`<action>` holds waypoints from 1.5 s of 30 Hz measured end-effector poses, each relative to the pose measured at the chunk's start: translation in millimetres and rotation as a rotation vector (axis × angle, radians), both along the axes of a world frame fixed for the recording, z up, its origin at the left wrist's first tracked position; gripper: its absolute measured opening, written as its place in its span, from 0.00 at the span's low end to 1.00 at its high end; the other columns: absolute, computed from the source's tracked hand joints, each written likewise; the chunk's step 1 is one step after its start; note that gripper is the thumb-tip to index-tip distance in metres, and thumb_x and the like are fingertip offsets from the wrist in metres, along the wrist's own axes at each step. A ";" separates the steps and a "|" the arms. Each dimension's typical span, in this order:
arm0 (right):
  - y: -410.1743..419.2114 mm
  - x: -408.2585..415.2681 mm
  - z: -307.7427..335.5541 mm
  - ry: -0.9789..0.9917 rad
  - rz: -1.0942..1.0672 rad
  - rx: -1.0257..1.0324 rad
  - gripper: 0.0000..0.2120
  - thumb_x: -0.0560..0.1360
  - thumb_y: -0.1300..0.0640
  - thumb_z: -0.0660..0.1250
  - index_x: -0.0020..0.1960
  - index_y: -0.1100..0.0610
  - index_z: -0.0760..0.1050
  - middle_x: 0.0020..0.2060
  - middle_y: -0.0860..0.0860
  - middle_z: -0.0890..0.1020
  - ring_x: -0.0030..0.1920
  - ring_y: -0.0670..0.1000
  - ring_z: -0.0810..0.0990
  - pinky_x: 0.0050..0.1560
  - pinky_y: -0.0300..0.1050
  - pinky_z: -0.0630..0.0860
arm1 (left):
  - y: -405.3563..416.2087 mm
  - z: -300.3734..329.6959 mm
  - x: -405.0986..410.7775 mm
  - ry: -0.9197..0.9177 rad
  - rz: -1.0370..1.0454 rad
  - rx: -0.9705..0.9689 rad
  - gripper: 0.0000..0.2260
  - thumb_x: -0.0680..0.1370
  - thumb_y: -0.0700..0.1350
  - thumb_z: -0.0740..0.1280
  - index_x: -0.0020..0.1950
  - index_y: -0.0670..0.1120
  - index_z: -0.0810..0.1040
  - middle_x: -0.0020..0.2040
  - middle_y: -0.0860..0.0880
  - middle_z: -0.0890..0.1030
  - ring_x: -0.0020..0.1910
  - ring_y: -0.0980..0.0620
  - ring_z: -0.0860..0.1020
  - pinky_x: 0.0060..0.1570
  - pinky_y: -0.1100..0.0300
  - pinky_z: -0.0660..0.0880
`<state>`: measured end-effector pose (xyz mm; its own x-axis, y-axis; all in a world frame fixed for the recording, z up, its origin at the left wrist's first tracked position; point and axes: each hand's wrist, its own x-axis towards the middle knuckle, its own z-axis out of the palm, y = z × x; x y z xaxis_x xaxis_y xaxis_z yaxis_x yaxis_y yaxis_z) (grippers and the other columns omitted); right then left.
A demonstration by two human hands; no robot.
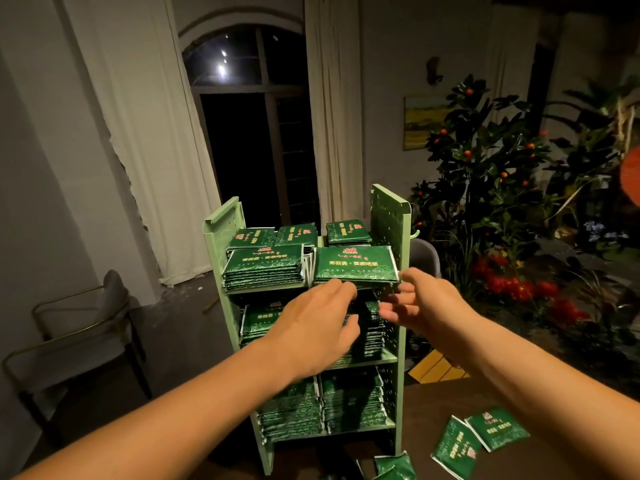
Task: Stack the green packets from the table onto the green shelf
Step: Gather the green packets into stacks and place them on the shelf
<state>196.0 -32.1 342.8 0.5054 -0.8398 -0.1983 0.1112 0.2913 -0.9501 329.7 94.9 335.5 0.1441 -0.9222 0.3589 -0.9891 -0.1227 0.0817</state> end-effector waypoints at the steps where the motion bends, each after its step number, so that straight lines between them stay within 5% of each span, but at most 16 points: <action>1: 2.6 -2.8 -2.8 0.025 -0.002 -0.070 0.10 0.82 0.60 0.60 0.48 0.67 0.74 0.34 0.61 0.81 0.35 0.56 0.82 0.41 0.51 0.85 | -2.8 0.8 -0.7 0.007 0.015 -0.015 0.13 0.84 0.53 0.58 0.65 0.49 0.70 0.58 0.53 0.75 0.53 0.52 0.74 0.55 0.54 0.75; 8: 15.3 2.9 -3.9 -0.058 0.077 -0.245 0.13 0.83 0.63 0.57 0.46 0.67 0.77 0.36 0.61 0.81 0.32 0.52 0.80 0.37 0.47 0.83 | -18.4 -0.7 -6.6 0.008 0.057 -0.094 0.08 0.83 0.53 0.57 0.55 0.50 0.71 0.48 0.53 0.76 0.44 0.51 0.74 0.44 0.56 0.73; 16: -7.0 14.6 0.7 -0.069 -0.148 -0.271 0.12 0.84 0.58 0.61 0.45 0.64 0.73 0.33 0.60 0.80 0.24 0.50 0.79 0.26 0.42 0.79 | -23.1 0.2 -0.8 -0.013 0.049 -0.108 0.08 0.83 0.52 0.57 0.54 0.49 0.72 0.46 0.53 0.77 0.43 0.50 0.75 0.44 0.53 0.75; 20: -3.7 3.7 -6.2 -0.075 -0.149 -0.612 0.18 0.84 0.53 0.59 0.38 0.58 0.72 0.27 0.53 0.78 0.27 0.53 0.78 0.27 0.45 0.75 | -24.7 -1.9 0.1 -0.015 0.048 -0.103 0.09 0.83 0.51 0.56 0.52 0.48 0.73 0.44 0.52 0.78 0.41 0.50 0.76 0.43 0.53 0.76; 24: -4.4 14.5 -4.6 0.041 0.103 -0.799 0.18 0.83 0.50 0.60 0.40 0.58 0.76 0.30 0.51 0.79 0.32 0.52 0.79 0.31 0.46 0.76 | -27.9 0.7 -1.0 -0.038 0.055 -0.107 0.09 0.83 0.51 0.57 0.50 0.49 0.73 0.45 0.52 0.79 0.41 0.49 0.76 0.43 0.52 0.76; 30: -10.6 11.6 -4.1 0.072 0.079 -0.965 0.19 0.84 0.51 0.59 0.37 0.57 0.76 0.29 0.53 0.78 0.29 0.50 0.77 0.31 0.48 0.75 | -25.9 1.5 2.1 -0.052 0.089 -0.141 0.10 0.83 0.52 0.56 0.50 0.49 0.73 0.45 0.52 0.80 0.42 0.49 0.77 0.43 0.53 0.74; 35: -9.7 12.4 -22.6 0.353 0.139 -1.192 0.16 0.83 0.51 0.60 0.38 0.53 0.74 0.31 0.51 0.78 0.33 0.50 0.75 0.38 0.54 0.74 | -26.1 1.7 5.8 -0.048 0.141 -0.158 0.10 0.83 0.52 0.56 0.53 0.49 0.74 0.47 0.52 0.81 0.44 0.49 0.78 0.45 0.52 0.77; 40: -15.5 20.8 -18.0 0.385 0.179 -1.132 0.09 0.82 0.52 0.61 0.45 0.51 0.77 0.38 0.49 0.81 0.40 0.50 0.79 0.46 0.54 0.77 | -24.3 5.3 8.9 -0.084 0.207 -0.131 0.11 0.83 0.54 0.55 0.57 0.49 0.72 0.49 0.53 0.79 0.44 0.49 0.78 0.44 0.52 0.77; 45: -13.7 23.5 -18.5 0.397 0.215 -1.024 0.07 0.82 0.54 0.61 0.47 0.52 0.75 0.41 0.51 0.82 0.42 0.52 0.82 0.42 0.49 0.79 | -18.3 3.9 10.7 -0.075 0.226 -0.087 0.13 0.83 0.55 0.56 0.63 0.49 0.69 0.51 0.52 0.79 0.44 0.49 0.79 0.44 0.50 0.78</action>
